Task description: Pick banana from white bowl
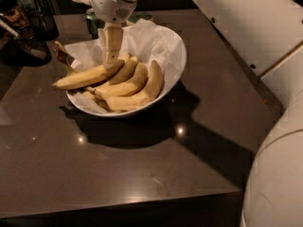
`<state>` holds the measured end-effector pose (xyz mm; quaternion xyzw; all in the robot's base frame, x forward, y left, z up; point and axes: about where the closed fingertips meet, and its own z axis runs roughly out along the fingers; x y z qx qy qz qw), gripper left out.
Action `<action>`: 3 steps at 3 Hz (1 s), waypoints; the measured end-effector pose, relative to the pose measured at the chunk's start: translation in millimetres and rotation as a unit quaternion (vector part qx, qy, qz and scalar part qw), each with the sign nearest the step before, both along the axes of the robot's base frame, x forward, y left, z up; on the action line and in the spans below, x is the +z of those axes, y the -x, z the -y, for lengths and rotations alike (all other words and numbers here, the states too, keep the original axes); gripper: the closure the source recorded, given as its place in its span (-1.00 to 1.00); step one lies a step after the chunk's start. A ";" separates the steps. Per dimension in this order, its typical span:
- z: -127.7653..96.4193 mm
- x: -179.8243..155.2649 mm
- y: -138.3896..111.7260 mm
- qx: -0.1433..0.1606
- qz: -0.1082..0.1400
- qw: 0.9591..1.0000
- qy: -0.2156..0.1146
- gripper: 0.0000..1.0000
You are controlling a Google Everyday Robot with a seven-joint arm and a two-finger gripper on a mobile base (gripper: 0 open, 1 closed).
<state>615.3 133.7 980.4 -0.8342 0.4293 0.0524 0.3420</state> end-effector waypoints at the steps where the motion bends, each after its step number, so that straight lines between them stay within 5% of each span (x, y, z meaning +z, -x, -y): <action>1: -6.2 -5.5 0.8 -0.013 -0.003 1.000 -0.004 -1.00; 3: -15.2 -12.2 0.2 -0.062 0.005 0.998 -0.013 -1.00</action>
Offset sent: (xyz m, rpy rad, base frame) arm -0.0002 0.0114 -0.0136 0.0300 -0.0080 -0.1486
